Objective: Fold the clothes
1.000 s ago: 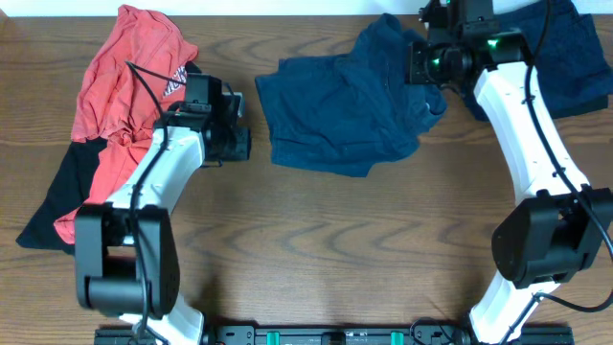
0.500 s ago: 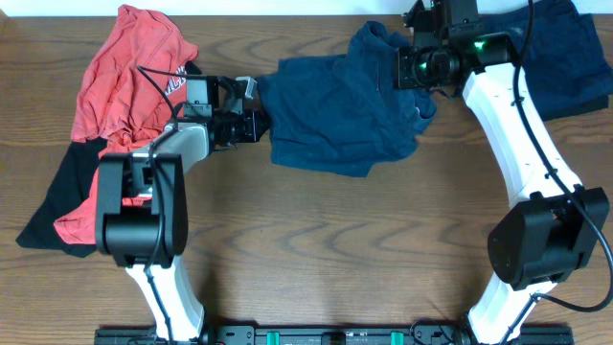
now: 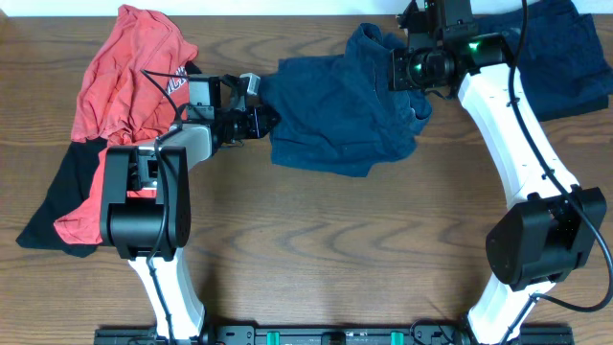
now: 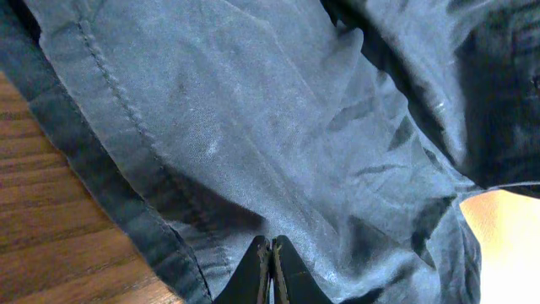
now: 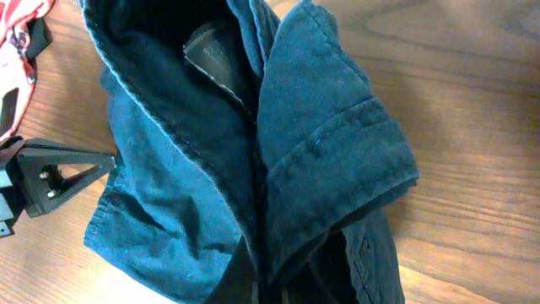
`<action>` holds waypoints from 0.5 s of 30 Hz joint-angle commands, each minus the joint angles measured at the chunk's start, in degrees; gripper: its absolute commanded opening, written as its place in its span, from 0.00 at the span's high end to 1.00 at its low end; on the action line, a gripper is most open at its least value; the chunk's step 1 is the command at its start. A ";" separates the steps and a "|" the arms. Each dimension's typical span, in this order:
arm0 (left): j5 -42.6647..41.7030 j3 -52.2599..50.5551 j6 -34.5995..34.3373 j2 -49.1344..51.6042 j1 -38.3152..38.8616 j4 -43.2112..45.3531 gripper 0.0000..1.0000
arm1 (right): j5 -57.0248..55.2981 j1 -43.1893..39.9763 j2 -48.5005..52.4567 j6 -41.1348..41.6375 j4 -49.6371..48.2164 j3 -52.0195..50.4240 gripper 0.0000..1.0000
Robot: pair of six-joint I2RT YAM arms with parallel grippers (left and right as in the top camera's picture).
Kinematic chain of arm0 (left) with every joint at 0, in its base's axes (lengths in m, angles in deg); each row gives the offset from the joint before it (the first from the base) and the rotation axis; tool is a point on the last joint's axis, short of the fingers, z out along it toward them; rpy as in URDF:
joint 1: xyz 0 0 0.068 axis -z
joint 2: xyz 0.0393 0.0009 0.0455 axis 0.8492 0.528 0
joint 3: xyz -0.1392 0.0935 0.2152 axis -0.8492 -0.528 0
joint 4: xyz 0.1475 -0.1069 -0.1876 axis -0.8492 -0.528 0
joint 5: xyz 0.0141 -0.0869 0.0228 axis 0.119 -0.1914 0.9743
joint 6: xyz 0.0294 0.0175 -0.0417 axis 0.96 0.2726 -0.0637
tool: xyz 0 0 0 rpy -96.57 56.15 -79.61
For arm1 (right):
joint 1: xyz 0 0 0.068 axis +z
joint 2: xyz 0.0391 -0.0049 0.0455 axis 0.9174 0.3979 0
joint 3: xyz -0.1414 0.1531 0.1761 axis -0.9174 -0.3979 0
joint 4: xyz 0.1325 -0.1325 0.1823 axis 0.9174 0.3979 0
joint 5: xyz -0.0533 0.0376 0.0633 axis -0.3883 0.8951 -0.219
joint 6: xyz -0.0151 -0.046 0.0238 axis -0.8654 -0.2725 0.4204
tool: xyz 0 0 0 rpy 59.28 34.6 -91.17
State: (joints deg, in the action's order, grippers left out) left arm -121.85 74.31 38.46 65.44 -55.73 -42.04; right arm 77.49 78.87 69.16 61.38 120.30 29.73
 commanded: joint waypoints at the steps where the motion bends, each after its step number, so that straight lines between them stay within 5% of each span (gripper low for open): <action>1: 0.37 0.57 -0.57 0.20 0.61 0.22 0.94 | 0.26 0.50 -1.99 -0.44 0.00 1.55 0.99; 15: 10.45 0.57 -7.65 0.22 2.75 -1.84 0.94 | 0.28 0.92 -1.99 -0.13 0.24 1.55 0.99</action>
State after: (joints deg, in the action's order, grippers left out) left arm -115.19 74.31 33.08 65.44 -53.11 -43.31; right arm 77.49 78.89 69.16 61.40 120.45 29.73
